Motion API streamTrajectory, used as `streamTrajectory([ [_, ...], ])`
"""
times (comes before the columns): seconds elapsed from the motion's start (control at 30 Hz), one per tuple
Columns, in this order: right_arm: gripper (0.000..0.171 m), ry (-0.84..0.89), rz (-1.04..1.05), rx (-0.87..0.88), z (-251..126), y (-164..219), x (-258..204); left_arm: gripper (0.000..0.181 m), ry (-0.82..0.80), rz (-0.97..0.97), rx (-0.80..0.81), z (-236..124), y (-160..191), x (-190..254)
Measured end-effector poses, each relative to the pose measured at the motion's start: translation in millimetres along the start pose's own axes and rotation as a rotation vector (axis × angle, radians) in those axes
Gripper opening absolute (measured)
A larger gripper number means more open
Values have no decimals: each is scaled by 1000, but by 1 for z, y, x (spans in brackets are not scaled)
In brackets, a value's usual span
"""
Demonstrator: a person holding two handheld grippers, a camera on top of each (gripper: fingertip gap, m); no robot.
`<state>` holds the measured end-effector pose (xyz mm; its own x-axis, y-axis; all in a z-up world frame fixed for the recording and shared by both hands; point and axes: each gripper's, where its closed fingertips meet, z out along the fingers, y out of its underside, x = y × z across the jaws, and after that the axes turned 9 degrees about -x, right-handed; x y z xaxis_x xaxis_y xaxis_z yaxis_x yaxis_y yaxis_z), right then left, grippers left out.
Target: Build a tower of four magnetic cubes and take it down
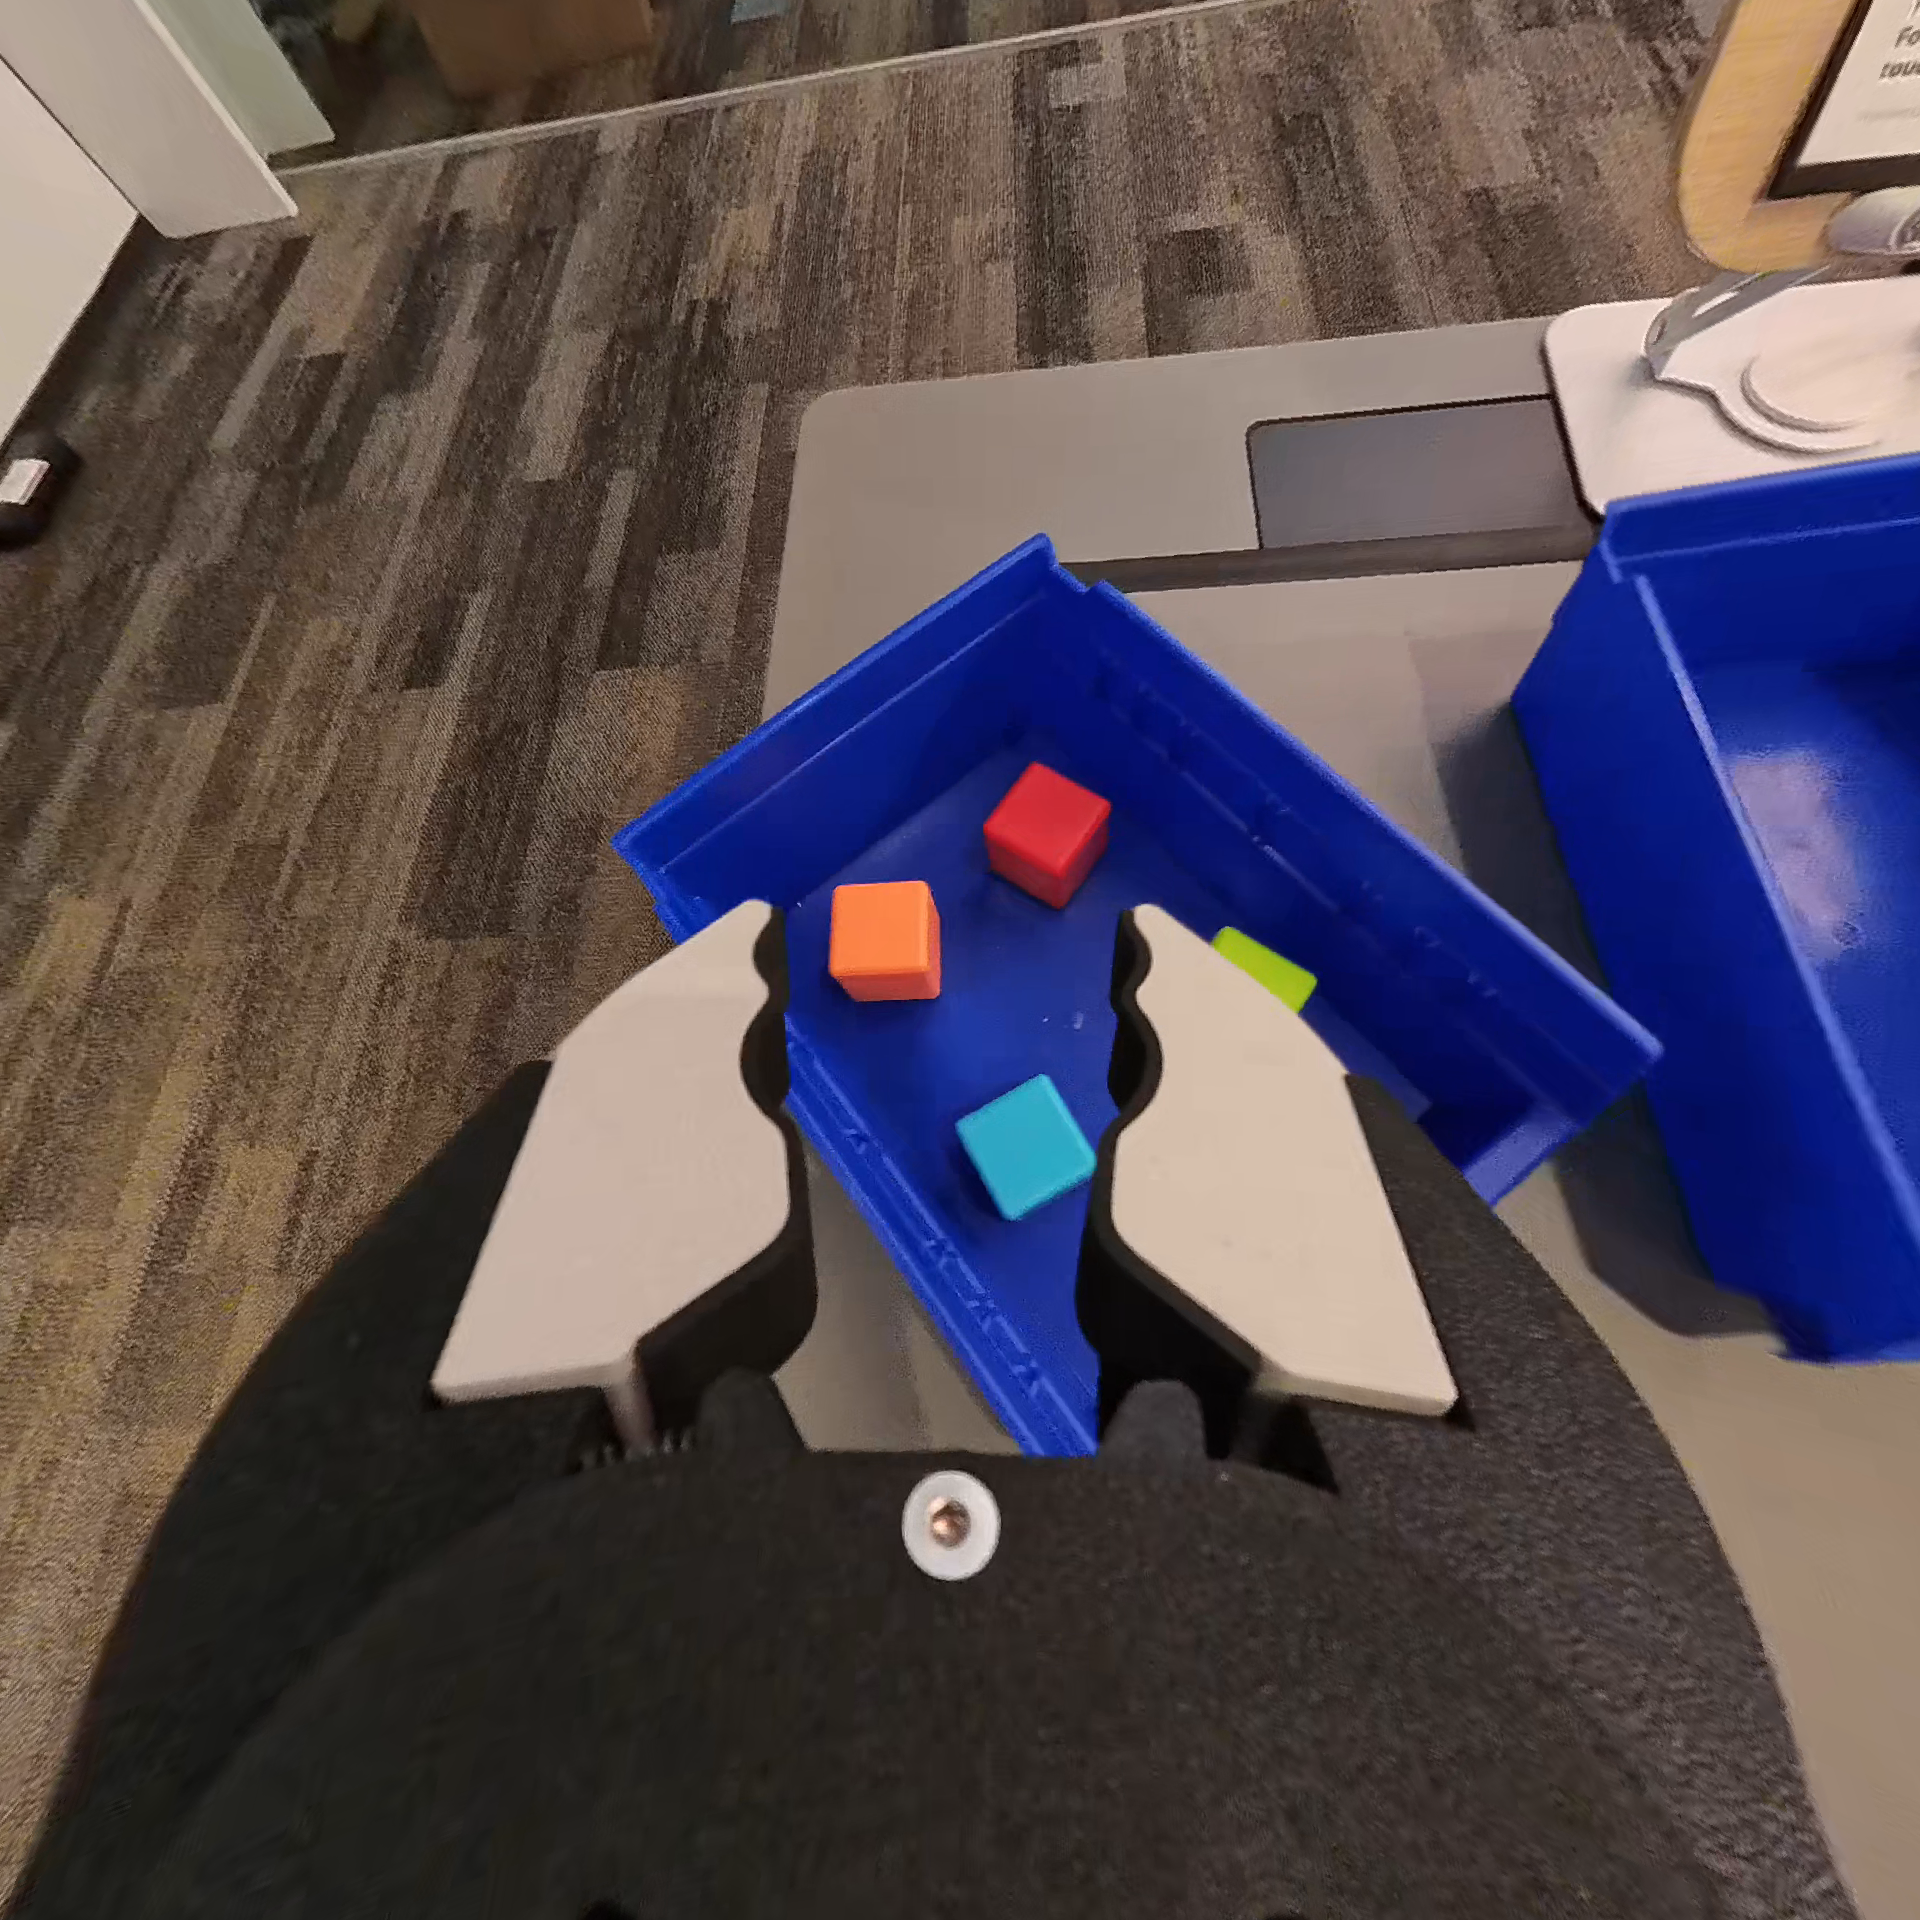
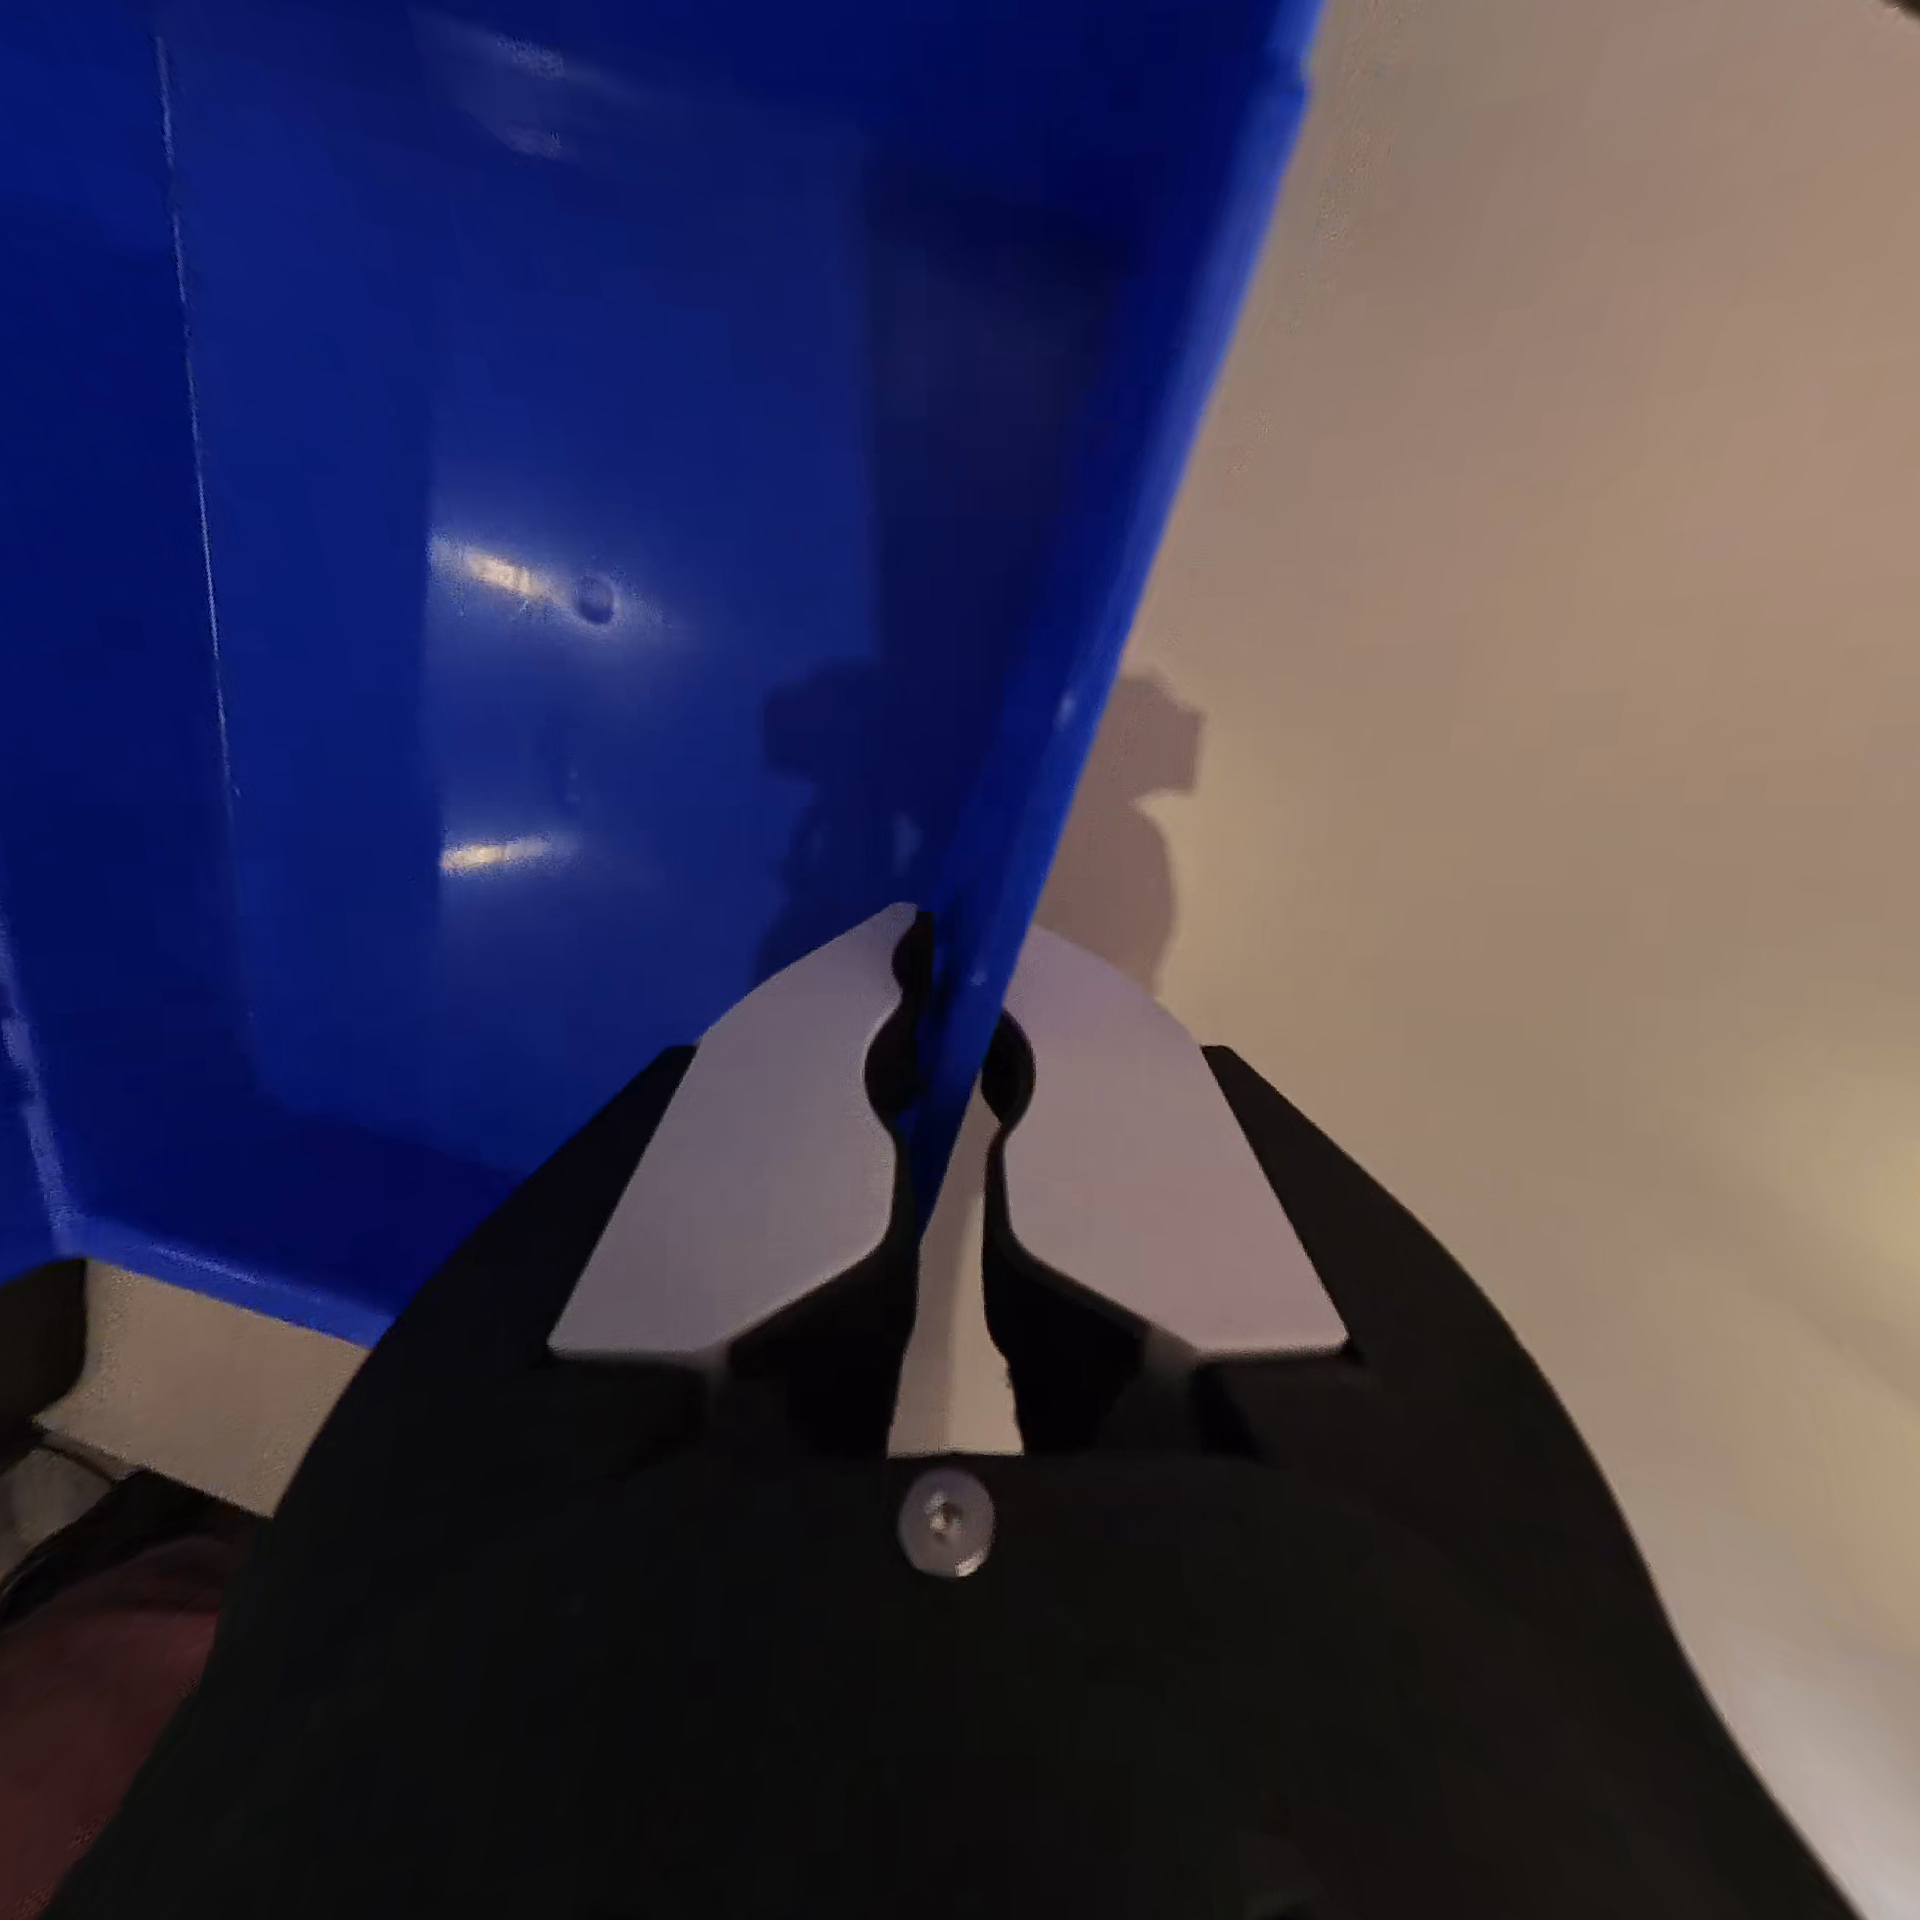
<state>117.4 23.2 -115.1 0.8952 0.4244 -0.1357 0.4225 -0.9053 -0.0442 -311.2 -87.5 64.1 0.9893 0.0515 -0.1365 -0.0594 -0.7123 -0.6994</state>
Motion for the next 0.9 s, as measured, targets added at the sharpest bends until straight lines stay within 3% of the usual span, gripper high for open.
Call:
streamTrajectory([
  [0.17,7,-58,-7,-40,-9,19,62,58,-31,38,18,-5,-9,15],
  [0.37,6,-46,212,-27,-27,80,192,59,-64,71,4,-3,-14,25],
  [0.57,6,-69,396,2,-40,131,280,60,-55,77,7,4,-23,40],
  [0.9,7,-66,426,21,-48,156,336,63,-117,89,-59,8,-11,31],
])
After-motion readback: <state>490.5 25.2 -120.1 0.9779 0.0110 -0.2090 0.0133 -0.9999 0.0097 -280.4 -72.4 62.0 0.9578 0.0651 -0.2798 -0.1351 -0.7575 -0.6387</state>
